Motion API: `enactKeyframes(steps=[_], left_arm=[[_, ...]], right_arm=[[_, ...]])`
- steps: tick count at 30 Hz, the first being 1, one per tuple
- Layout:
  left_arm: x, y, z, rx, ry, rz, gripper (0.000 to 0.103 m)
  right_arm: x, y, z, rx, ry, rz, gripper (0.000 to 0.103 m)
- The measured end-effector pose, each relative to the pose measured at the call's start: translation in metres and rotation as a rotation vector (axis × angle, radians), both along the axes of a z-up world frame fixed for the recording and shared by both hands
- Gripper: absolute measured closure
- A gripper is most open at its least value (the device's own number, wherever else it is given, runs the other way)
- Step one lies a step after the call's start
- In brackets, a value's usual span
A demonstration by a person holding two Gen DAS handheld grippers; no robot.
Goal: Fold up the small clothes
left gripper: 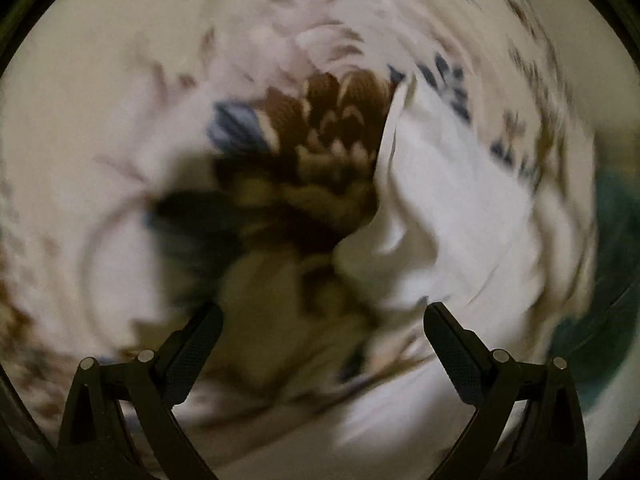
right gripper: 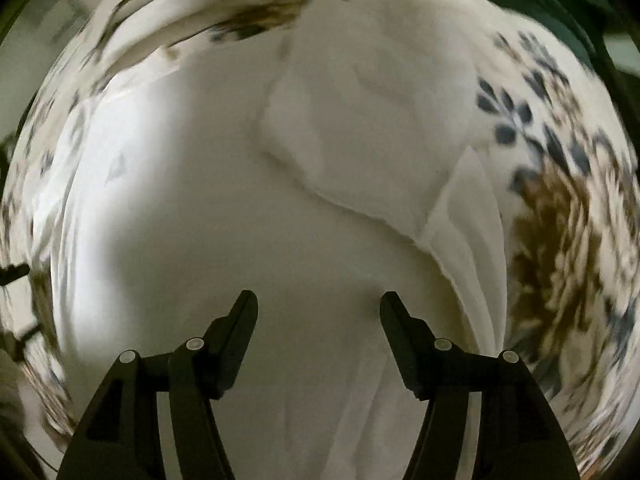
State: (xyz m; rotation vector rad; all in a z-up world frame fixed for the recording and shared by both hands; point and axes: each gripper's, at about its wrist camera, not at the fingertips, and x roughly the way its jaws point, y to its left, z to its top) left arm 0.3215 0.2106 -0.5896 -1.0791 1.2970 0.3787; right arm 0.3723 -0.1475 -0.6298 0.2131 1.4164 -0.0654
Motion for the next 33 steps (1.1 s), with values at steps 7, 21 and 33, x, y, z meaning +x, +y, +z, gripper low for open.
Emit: enactKeyframes(steps=[7,21,33], left_arm=[[0.035,-0.010,-0.005,0.038,-0.097,0.029,0.090],[0.092,-0.200,0.061,0.283,-0.358,-0.668,0.097],[0.055,-0.196,0.045,0.263,-0.181,-0.799,0.013]], right_arm=[[-0.002,-0.030,-0.007,0.079,0.014,-0.224,0.037],[-0.038,-0.120,0.005,0.075,0.030,-0.347,0.037],[-0.078,-0.147,0.047,0.115,0.012,-0.304,0.037]])
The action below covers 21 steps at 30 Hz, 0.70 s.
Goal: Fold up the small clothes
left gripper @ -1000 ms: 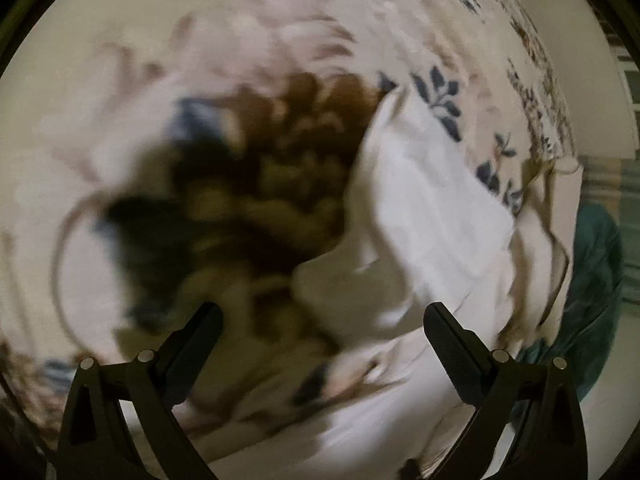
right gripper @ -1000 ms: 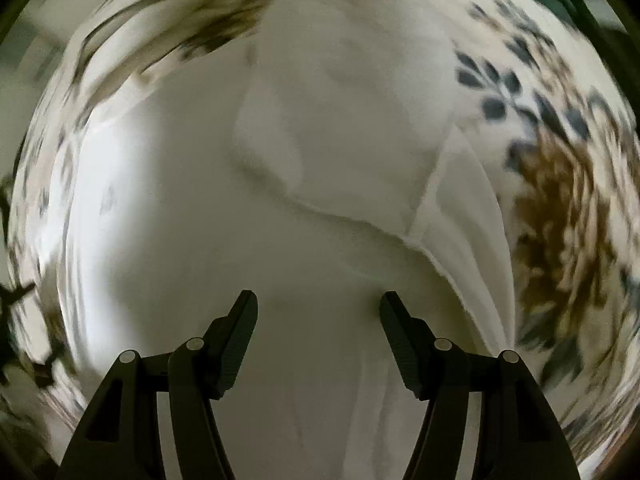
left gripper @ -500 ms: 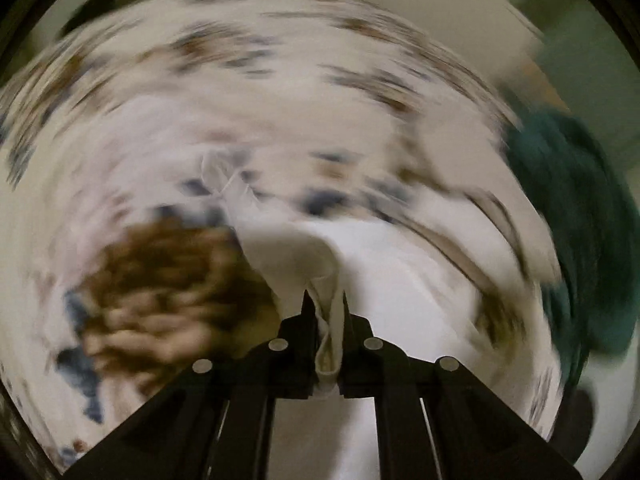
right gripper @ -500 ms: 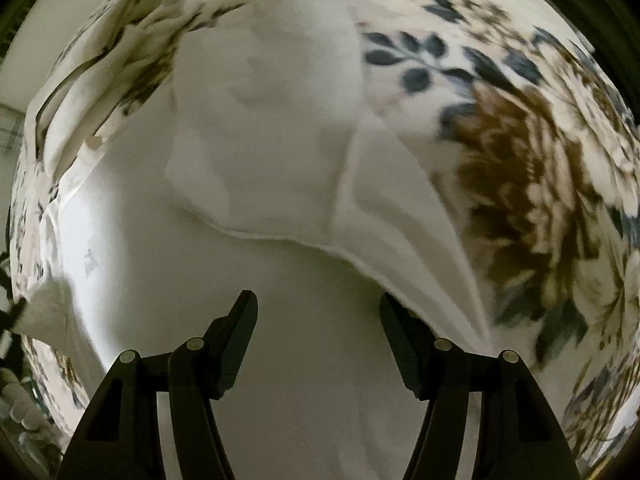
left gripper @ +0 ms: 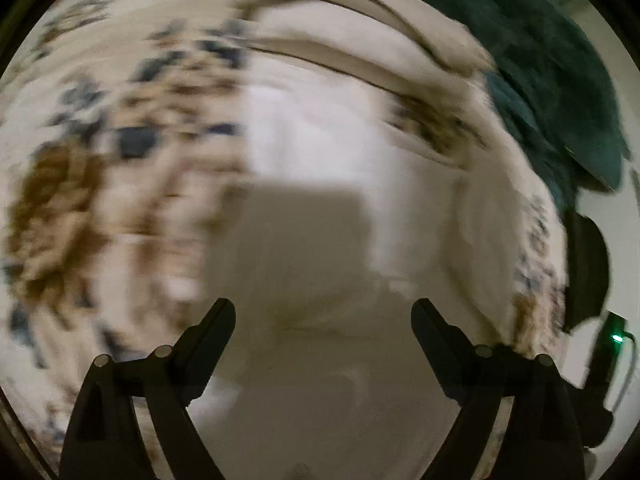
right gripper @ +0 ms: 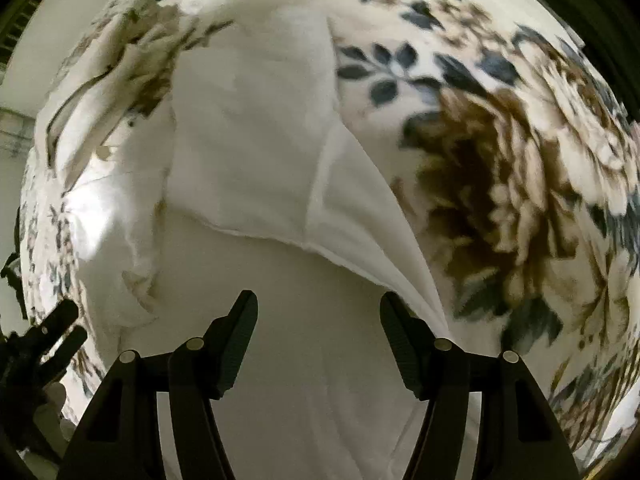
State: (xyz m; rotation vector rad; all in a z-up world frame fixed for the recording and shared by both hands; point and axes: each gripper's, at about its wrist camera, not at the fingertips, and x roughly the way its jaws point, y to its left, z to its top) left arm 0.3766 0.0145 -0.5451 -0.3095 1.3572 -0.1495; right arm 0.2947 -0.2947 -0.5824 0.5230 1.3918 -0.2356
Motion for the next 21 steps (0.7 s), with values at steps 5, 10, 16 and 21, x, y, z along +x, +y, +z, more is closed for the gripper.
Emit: enactKeyframes(steps=[5,10,16,21], left_arm=[[0.028,0.037,-0.012,0.164,-0.031,0.079,0.013],[0.052,0.023,-0.031,0.267,-0.041,0.000,0.013],[0.038,0.024,-0.052,0.332,0.005,-0.051,0.013],[0.008,0.034,-0.059,0.327,0.015,-0.065,0.013]], right_arm=[[0.007,0.007,0.015,0.065,-0.045,0.035,0.037],[0.047,0.058,0.021,0.109,-0.096,0.142,0.037],[0.088,0.121,-0.008,-0.021,0.025,0.372,0.037],[0.023,0.111,-0.010,-0.102,0.113,0.485,0.037]])
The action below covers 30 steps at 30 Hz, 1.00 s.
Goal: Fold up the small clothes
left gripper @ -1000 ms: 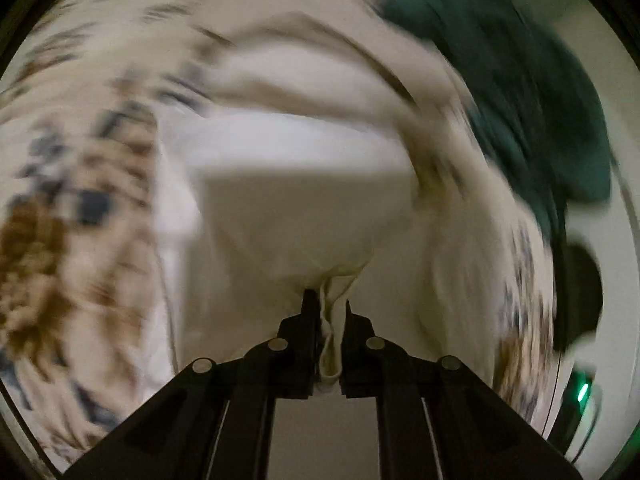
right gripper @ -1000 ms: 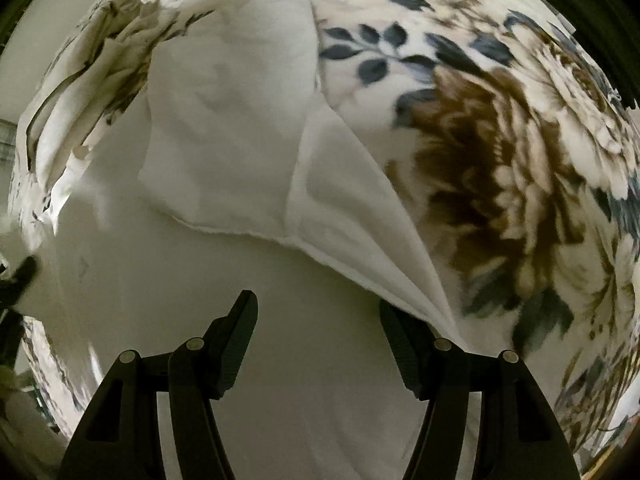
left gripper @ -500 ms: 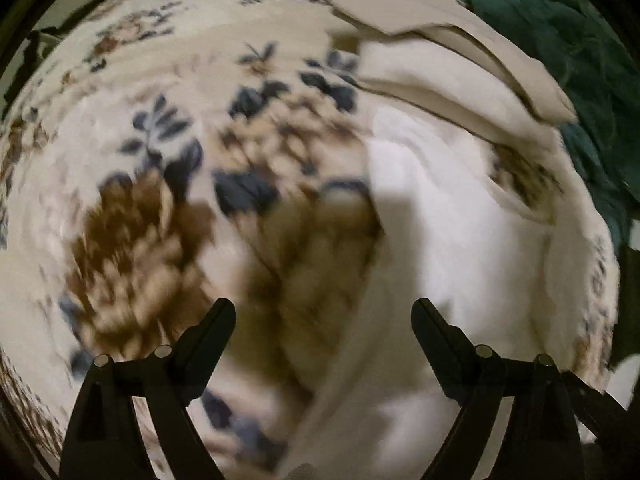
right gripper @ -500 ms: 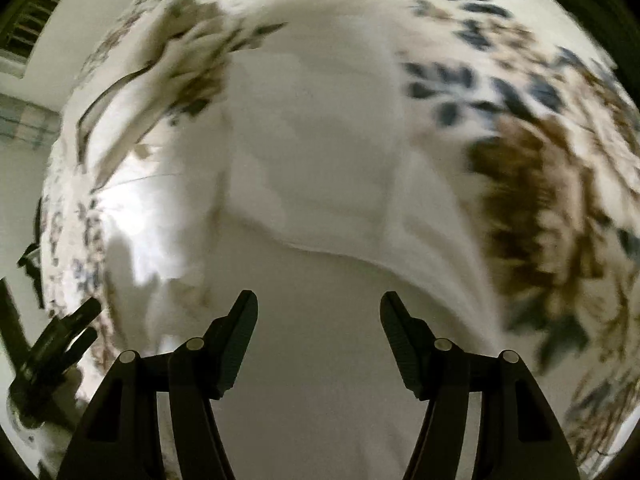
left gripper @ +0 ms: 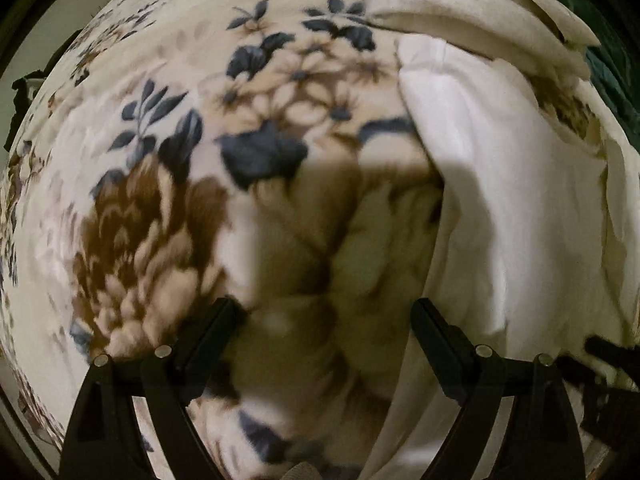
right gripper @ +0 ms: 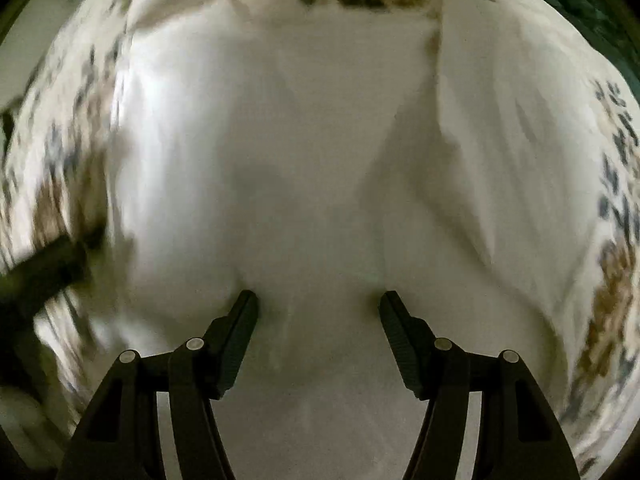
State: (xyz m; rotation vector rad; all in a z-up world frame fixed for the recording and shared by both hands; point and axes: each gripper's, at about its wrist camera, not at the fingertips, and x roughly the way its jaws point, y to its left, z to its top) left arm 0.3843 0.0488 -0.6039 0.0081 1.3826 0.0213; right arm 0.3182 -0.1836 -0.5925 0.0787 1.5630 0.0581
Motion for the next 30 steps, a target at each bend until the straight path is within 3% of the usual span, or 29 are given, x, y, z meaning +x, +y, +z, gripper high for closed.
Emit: enactKeyframes(steps=[4,9,14,18,25,28,30], left_arm=[[-0.017,0.008,0.012,-0.008,-0.022,0.017,0.013],[-0.045,0.013,0.065,-0.005,-0.123,0.027,0.013],[-0.092,-0.034,0.109,-0.043,-0.139,0.030,0.013],[-0.124,-0.106,0.114,-0.063,-0.062,0.002,0.013],[-0.243,-0.250,0.080,-0.165,0.201,-0.026,0.013],[-0.283,-0.310,0.060,-0.191,0.271,-0.039,0.013],[-0.298,-0.339,0.047,-0.173,0.289,-0.064,0.013]], right_arm=[[-0.044,-0.029,0.012,0.018,0.069,-0.020,0.037],[-0.088,-0.113,0.084,0.137,0.035,-0.175,0.037],[-0.134,-0.217,0.143,0.148,0.016,-0.240,0.037],[-0.153,-0.297,0.159,0.159,0.052,-0.256,0.037],[-0.169,-0.392,0.150,0.133,0.104,-0.204,0.039],[-0.153,-0.410,0.148,0.124,0.072,-0.167,0.059],[-0.132,-0.410,0.138,0.129,0.064,-0.146,0.061]])
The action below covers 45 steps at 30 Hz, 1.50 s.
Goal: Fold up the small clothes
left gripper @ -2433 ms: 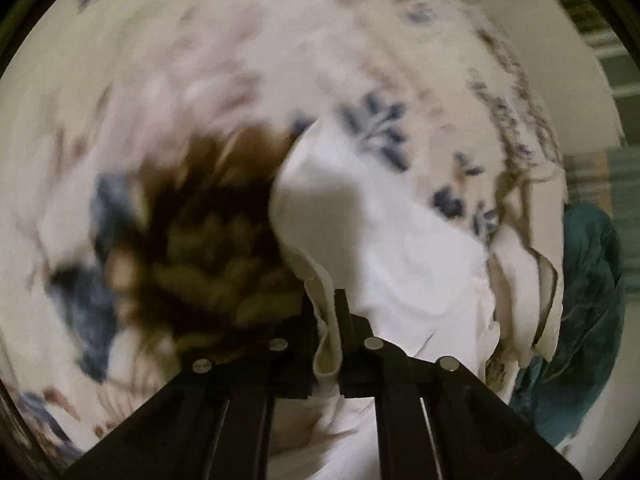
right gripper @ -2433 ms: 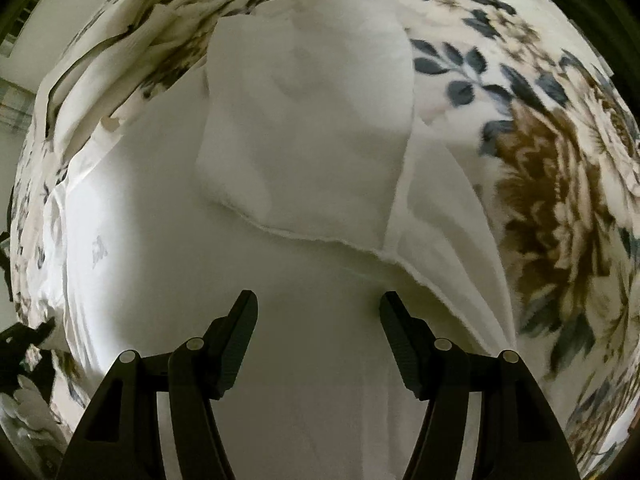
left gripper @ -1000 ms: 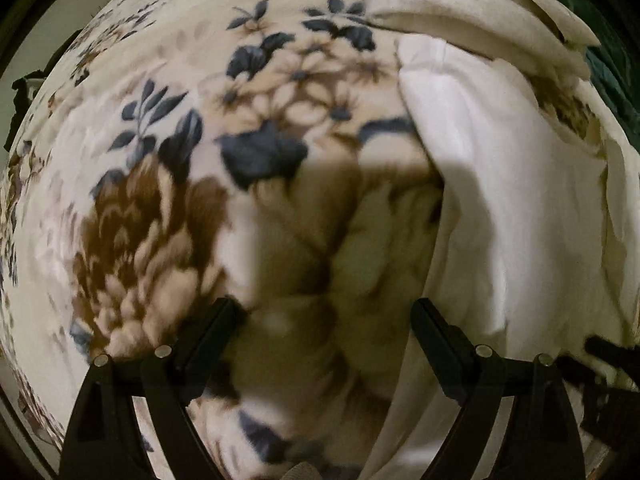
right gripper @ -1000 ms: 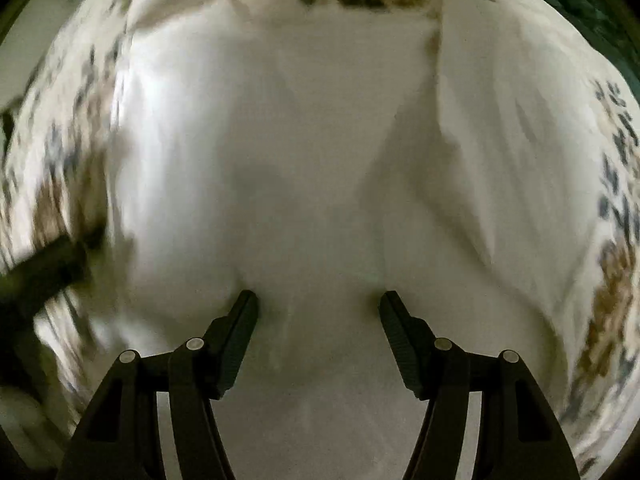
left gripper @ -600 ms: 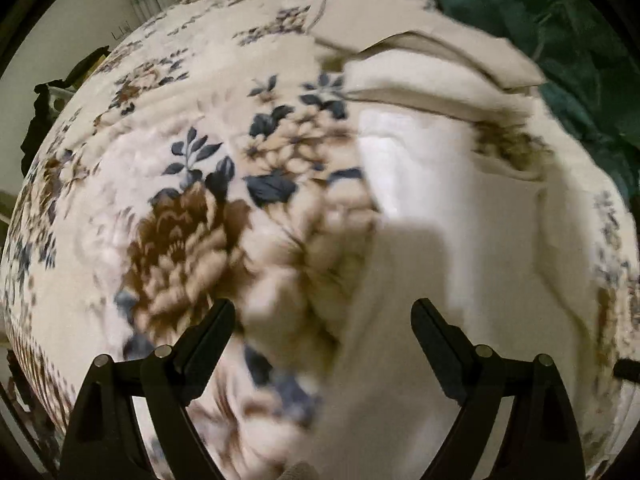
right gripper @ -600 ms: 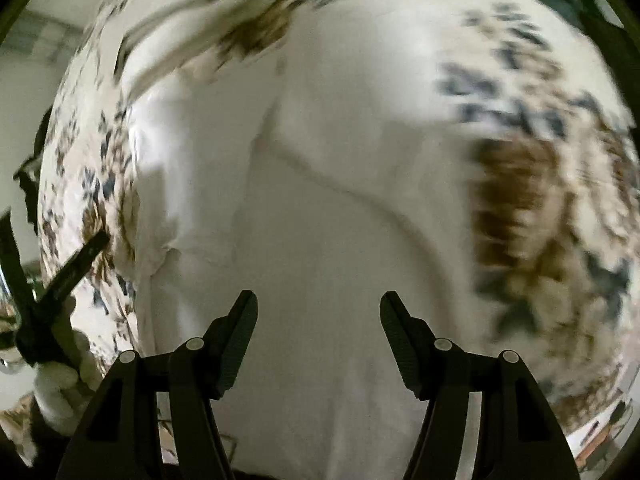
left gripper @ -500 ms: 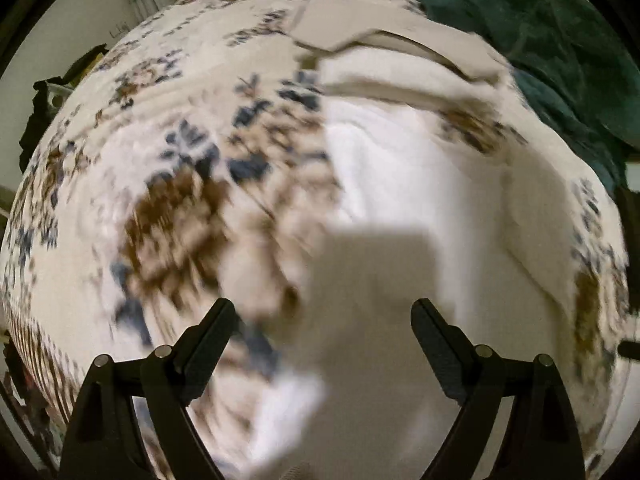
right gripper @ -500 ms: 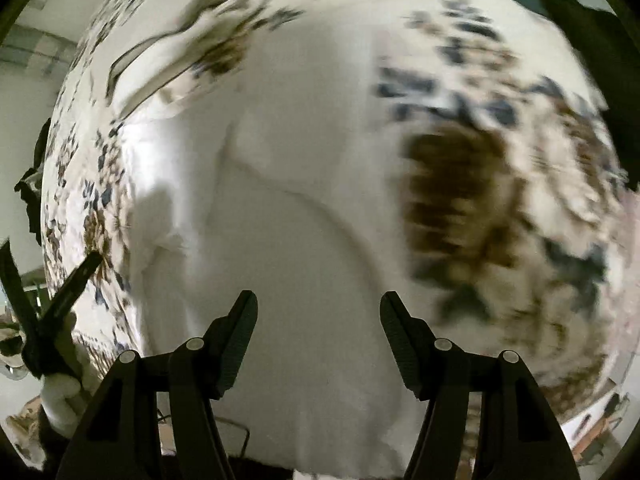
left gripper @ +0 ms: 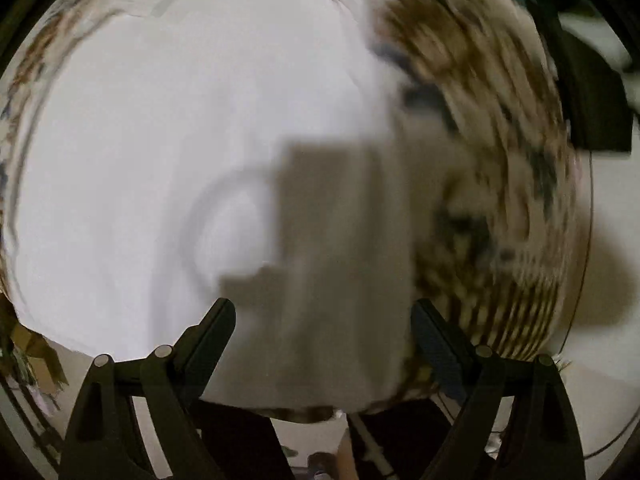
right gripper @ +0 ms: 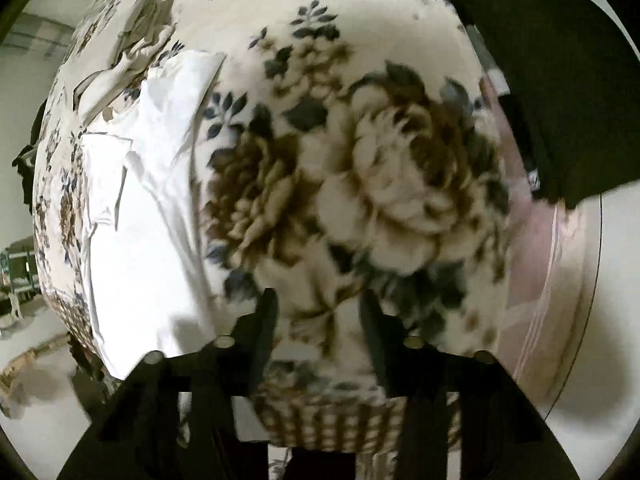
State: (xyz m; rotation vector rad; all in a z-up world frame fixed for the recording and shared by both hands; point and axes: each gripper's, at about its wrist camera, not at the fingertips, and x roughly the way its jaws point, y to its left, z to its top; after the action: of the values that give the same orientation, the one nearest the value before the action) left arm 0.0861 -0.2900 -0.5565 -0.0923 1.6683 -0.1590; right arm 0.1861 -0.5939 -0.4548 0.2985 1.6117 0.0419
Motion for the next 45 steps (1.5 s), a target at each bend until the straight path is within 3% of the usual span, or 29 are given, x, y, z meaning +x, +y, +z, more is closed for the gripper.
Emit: enactKeyframes(steps=[2,4,5,6,9,14,19,22,24,25,26,29,37,45], left_arm=[[-0.014,-0.027,-0.016,0.005,0.008,-0.023,0.014],[-0.023,-0.043,-0.032,0.020,0.014,-0.034,0.020],[-0.025,-0.048,-0.036,0.026,0.011,-0.034,0.036],[-0.026,-0.050,-0.041,0.041,0.004,-0.035,0.060],[-0.029,-0.048,-0.047,0.061,-0.028,-0.009,0.094],[-0.031,-0.022,-0.036,0.024,-0.095,0.081,0.100],[-0.038,-0.002,-0.017,0.029,-0.142,0.140,0.100],[-0.041,0.012,-0.003,0.018,-0.169,0.189,0.100],[-0.045,0.021,0.005,0.011,-0.184,0.221,0.101],[-0.047,0.030,0.010,0.002,-0.191,0.246,0.101],[-0.048,0.037,0.016,0.000,-0.198,0.261,0.101],[-0.047,0.057,0.033,-0.014,-0.220,0.318,0.101],[-0.048,0.140,0.064,-0.060,-0.264,0.494,0.101],[-0.052,0.244,0.071,-0.082,-0.280,0.650,0.101]], right_arm=[[0.027,0.011,-0.011,0.019,-0.019,0.008,0.061],[0.054,0.015,-0.023,0.060,-0.034,0.002,0.061],[0.067,0.025,-0.030,0.086,-0.038,-0.003,0.059],[0.082,0.031,-0.037,0.129,-0.039,0.002,0.058],[0.127,0.053,-0.059,0.255,-0.051,0.002,0.051],[0.203,0.094,-0.108,0.405,-0.016,-0.042,0.049],[0.250,0.124,-0.155,0.403,0.040,-0.113,0.048],[0.259,0.134,-0.161,0.394,0.050,-0.139,0.049],[0.261,0.138,-0.156,0.393,0.026,-0.128,0.067],[0.262,0.142,-0.153,0.375,0.022,-0.107,0.084],[0.263,0.144,-0.149,0.359,0.013,-0.090,0.094],[0.264,0.157,-0.132,0.315,-0.033,-0.036,0.101],[0.275,0.204,-0.070,0.270,-0.115,0.064,0.101],[0.293,0.314,-0.018,0.219,-0.164,0.170,0.101]])
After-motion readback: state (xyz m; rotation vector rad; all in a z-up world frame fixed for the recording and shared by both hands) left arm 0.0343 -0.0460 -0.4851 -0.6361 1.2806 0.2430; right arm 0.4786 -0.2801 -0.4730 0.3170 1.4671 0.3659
